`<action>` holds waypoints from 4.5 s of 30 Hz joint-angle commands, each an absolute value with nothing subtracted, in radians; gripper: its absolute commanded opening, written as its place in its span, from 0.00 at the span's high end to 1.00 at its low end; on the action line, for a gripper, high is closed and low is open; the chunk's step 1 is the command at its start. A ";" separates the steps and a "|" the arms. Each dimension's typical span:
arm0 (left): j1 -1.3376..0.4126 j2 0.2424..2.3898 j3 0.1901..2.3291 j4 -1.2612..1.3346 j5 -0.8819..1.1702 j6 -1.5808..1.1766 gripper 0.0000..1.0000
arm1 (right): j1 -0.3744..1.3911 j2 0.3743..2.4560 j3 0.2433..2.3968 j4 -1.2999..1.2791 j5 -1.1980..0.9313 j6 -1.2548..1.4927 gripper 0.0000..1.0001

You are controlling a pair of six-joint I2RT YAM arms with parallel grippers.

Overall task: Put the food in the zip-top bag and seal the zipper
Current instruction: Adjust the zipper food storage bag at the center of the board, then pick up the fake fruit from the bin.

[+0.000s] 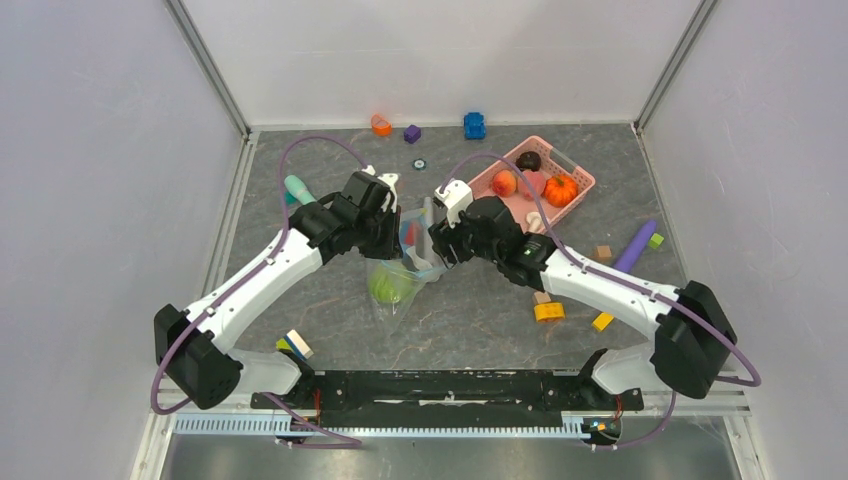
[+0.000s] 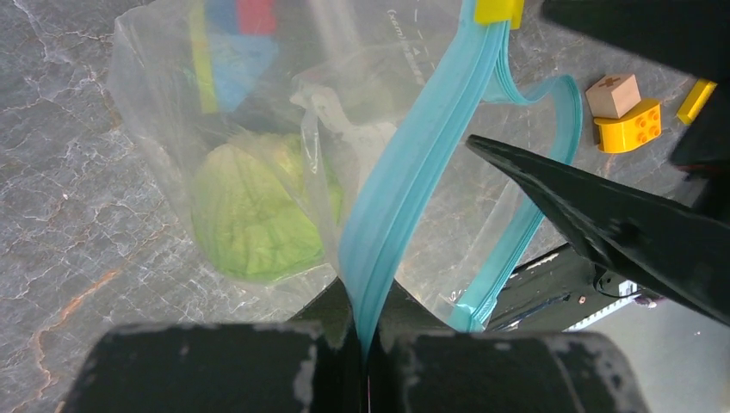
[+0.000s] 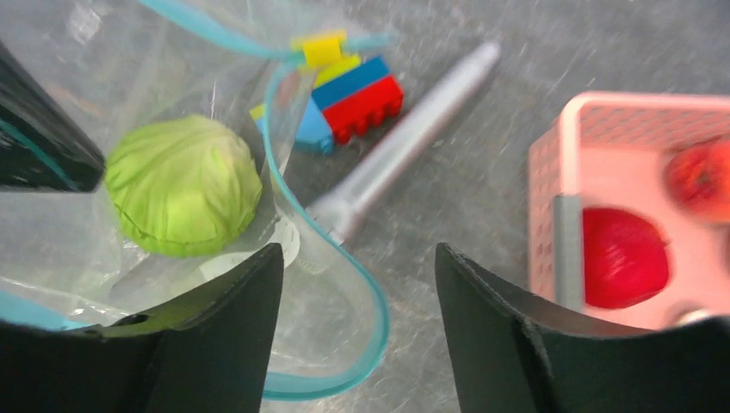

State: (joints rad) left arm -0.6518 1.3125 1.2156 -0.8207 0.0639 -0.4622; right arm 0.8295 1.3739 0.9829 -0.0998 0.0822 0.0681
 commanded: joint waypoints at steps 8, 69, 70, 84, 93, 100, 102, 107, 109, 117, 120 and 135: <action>-0.647 1.266 1.224 -0.801 0.097 -0.416 0.91 | 0.819 1.354 0.938 -0.071 0.003 0.075 1.00; -0.647 1.251 1.328 -0.885 -0.082 -0.357 0.98 | 0.743 1.170 1.139 -0.135 0.134 0.050 0.02; -0.647 1.248 1.326 -0.887 -0.096 -0.354 0.98 | 0.718 1.174 1.146 -0.147 0.144 0.065 0.02; -0.644 1.122 1.200 -0.759 -0.017 -0.338 0.98 | 0.387 1.572 1.344 -0.364 0.148 0.332 0.02; -0.644 1.111 1.174 -0.739 -0.005 -0.351 0.98 | 0.376 1.764 1.381 -0.394 0.227 0.409 0.02; -0.644 1.115 1.170 -0.736 0.027 -0.354 0.98 | 0.376 1.831 1.357 -0.391 0.175 0.440 0.02; -0.644 1.116 1.172 -0.736 0.033 -0.353 0.98 | 0.376 1.835 1.338 -0.388 0.183 0.453 0.02; -0.643 1.112 1.169 -0.732 0.047 -0.348 0.98 | 0.376 1.853 1.308 -0.370 0.152 0.476 0.02; -0.643 1.107 1.166 -0.726 0.051 -0.348 0.98 | 0.375 1.865 1.302 -0.370 0.150 0.478 0.02; -0.643 1.110 1.162 -0.725 0.046 -0.351 0.98 | 0.375 1.870 1.256 -0.332 0.173 0.481 0.10; -0.644 1.113 1.163 -0.726 0.048 -0.353 0.98 | 0.376 1.870 1.241 -0.297 0.166 0.459 0.23; -0.643 1.099 1.152 -0.714 0.050 -0.354 0.98 | 0.375 1.657 1.176 -0.223 0.158 0.275 0.65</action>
State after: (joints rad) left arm -0.6491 1.1297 1.1595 -0.7563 0.0334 -0.3767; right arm 0.3748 1.8050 1.2098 -0.3065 0.1699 0.3916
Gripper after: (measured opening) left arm 0.036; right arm 0.735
